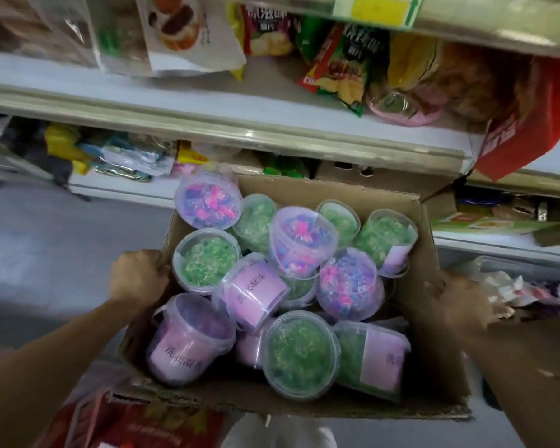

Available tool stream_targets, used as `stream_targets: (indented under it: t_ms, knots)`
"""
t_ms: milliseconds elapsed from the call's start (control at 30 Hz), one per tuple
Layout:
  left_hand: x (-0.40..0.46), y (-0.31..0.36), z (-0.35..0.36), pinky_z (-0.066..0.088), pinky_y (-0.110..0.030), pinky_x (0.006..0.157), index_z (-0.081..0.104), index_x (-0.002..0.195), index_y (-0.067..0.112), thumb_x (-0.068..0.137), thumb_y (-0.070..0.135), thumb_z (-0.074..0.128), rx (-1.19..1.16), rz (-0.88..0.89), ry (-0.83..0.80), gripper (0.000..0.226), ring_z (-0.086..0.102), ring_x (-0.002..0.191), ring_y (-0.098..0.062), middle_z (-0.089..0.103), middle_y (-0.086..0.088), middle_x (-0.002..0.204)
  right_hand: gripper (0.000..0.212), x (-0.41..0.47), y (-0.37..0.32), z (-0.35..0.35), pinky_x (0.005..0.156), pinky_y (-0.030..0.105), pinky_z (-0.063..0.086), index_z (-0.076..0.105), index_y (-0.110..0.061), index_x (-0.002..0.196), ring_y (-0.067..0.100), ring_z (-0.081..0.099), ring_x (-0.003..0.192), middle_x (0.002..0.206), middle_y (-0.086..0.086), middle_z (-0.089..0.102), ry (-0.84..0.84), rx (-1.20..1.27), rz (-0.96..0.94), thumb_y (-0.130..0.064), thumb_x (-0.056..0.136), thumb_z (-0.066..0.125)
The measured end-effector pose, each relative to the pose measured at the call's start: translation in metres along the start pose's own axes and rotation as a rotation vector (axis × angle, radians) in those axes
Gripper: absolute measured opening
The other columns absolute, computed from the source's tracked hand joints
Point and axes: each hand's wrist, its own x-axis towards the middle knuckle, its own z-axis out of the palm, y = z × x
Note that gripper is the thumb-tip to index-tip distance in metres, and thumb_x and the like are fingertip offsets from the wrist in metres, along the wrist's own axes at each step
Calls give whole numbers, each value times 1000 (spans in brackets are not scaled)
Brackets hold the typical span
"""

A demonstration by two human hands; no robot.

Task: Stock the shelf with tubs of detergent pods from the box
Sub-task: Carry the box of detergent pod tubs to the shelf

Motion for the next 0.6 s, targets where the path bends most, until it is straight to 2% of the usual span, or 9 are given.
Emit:
stream_targets:
  t_ms: [67, 133, 233, 300, 367, 467, 600]
  knots:
    - [8, -8, 27, 45, -38, 62, 64, 74, -2, 83, 12, 61, 2, 3, 5, 17, 61, 77, -46, 65, -29, 79, 36, -3, 5, 38, 57, 61, 48, 57, 17, 69, 57, 58, 59, 61, 40, 55, 33, -28, -50, -18, 74, 65]
    - [17, -15, 56, 46, -39, 61, 64, 75, -1, 83, 14, 60, 18, -5, 1, 17, 62, 74, -45, 65, -29, 78, 43, -3, 13, 76, 51, 65, 45, 56, 15, 60, 54, 56, 48, 51, 37, 51, 28, 12, -81, -27, 71, 57]
    - [31, -21, 100, 49, -40, 63, 65, 76, 3, 83, 16, 59, 16, -40, -16, 16, 62, 75, -44, 65, -27, 79, 50, 10, 16, 121, 59, 61, 48, 61, 15, 65, 54, 59, 55, 57, 38, 55, 57, 21, -76, -32, 76, 47]
    - [39, -22, 129, 50, -40, 63, 66, 76, 5, 82, 17, 61, 11, -71, -10, 15, 63, 74, -44, 65, -27, 78, 40, 21, 18, 148, 72, 55, 50, 67, 10, 82, 54, 61, 75, 76, 38, 60, -25, -52, -19, -28, 84, 57]
    - [49, -23, 161, 49, -40, 61, 66, 73, 3, 81, 16, 63, -15, -87, 15, 15, 62, 70, -46, 64, -28, 73, 32, 32, 23, 179, 76, 52, 47, 68, 6, 92, 53, 59, 85, 86, 37, 61, -80, -72, -10, -24, 83, 66]
    - [66, -26, 210, 39, -33, 54, 60, 62, 3, 73, 28, 51, -36, -41, 37, 29, 60, 62, -47, 61, -27, 63, 27, 47, 29, 226, 71, 50, 47, 68, 1, 91, 53, 58, 80, 82, 35, 60, -72, -104, -51, -23, 80, 68]
    - [89, -20, 264, 35, -32, 54, 62, 63, 0, 64, 30, 43, -39, -1, 86, 35, 60, 62, -48, 61, -29, 64, 31, 71, 38, 285, 68, 52, 48, 66, 2, 88, 56, 58, 74, 76, 35, 60, -15, -87, -121, -28, 82, 62]
